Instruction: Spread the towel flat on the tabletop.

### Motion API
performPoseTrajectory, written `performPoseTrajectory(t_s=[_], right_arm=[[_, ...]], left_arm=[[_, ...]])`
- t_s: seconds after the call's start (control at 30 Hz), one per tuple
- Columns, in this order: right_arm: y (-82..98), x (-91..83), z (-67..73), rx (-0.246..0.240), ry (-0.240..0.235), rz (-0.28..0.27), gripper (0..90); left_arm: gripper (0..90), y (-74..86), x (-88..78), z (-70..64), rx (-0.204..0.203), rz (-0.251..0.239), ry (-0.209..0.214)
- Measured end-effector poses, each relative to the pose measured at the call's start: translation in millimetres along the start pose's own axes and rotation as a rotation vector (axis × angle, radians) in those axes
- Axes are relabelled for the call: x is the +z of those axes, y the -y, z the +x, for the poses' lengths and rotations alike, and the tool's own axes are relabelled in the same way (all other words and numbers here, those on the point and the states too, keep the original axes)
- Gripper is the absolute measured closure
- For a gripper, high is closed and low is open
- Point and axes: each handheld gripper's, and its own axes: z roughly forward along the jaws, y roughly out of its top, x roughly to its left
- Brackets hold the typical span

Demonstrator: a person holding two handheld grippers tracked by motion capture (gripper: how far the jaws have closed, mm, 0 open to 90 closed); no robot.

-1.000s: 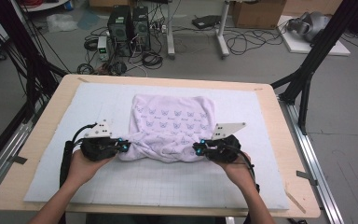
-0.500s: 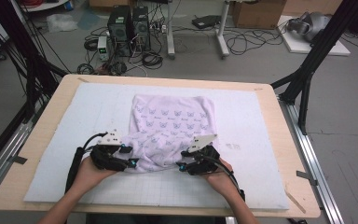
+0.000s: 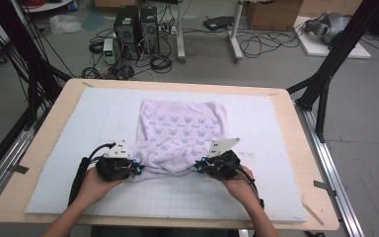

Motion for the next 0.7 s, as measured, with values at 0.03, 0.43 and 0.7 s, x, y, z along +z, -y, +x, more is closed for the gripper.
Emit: performPoseTrajectory(t_s=[0.03, 0.43, 0.7], right_arm=[[-2.4, -6.8, -0.9, 0.006, 0.009, -0.020, 87.2], [-48.4, -53.9, -29.5, -0.020, 0.106, -0.063, 87.2], [-28.9, -6.0, -91.8, 0.151, 0.091, 0.050, 86.0]], left_arm=[[86.0, -3.3, -6.0, 1.6, -0.008, -0.018, 0.001], [86.0, -55.8, -30.8, 26.3, 0.039, -0.066, -0.110], [85.5, -50.8, 31.4, 66.9, -0.051, 0.051, -0.151]])
